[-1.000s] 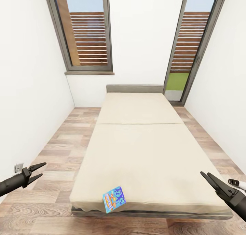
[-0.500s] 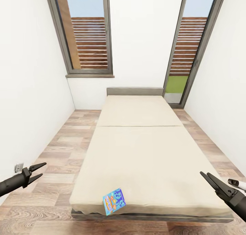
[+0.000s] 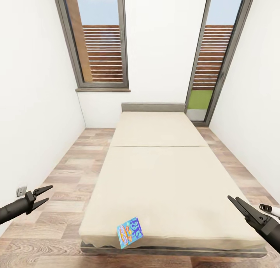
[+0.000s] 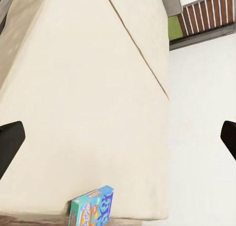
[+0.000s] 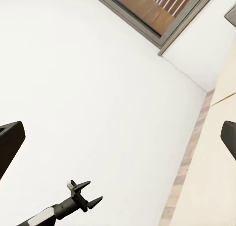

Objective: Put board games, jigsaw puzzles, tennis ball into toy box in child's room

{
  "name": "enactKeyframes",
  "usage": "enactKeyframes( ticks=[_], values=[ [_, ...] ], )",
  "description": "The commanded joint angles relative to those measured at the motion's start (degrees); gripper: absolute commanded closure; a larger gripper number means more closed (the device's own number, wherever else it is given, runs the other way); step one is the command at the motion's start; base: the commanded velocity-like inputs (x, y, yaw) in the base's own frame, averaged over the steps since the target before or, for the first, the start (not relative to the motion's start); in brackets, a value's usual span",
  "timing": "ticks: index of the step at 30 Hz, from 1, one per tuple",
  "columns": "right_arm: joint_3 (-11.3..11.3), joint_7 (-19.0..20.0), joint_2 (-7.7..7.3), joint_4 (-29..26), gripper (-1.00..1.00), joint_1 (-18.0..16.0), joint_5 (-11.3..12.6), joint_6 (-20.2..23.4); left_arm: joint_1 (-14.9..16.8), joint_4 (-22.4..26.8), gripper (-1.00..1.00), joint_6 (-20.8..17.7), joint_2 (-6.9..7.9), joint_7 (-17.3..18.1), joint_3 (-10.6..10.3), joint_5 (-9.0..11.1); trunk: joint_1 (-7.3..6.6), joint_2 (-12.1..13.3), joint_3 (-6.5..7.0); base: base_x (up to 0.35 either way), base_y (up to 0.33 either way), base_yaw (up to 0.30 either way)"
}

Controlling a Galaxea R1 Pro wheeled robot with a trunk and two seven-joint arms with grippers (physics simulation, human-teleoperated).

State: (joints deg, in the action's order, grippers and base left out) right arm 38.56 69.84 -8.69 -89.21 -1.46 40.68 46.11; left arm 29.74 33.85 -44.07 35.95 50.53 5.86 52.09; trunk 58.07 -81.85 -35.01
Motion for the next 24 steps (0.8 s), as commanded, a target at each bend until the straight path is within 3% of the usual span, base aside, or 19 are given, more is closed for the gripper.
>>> enactKeyframes(
  ticks=[1, 24],
  values=[
    [0.02, 0.04, -0.01, 0.0, -1.0, -0.03, 0.19, 0.38, 0.04, -0.02, -1.0, -0.31, 0.0, 0.07, 0.04, 0.12, 0.0, -0.03, 0.05, 0.0, 0.0, 0.0],
    [0.02, 0.04, -0.01, 0.0, -1.0, -0.03, 0.19, 0.38, 0.04, -0.02, -1.0, -0.22, -0.17, 0.04, -0.19, 0.07, 0.0, -0.03, 2.24, 0.0, 0.0, 0.0]
  ],
)
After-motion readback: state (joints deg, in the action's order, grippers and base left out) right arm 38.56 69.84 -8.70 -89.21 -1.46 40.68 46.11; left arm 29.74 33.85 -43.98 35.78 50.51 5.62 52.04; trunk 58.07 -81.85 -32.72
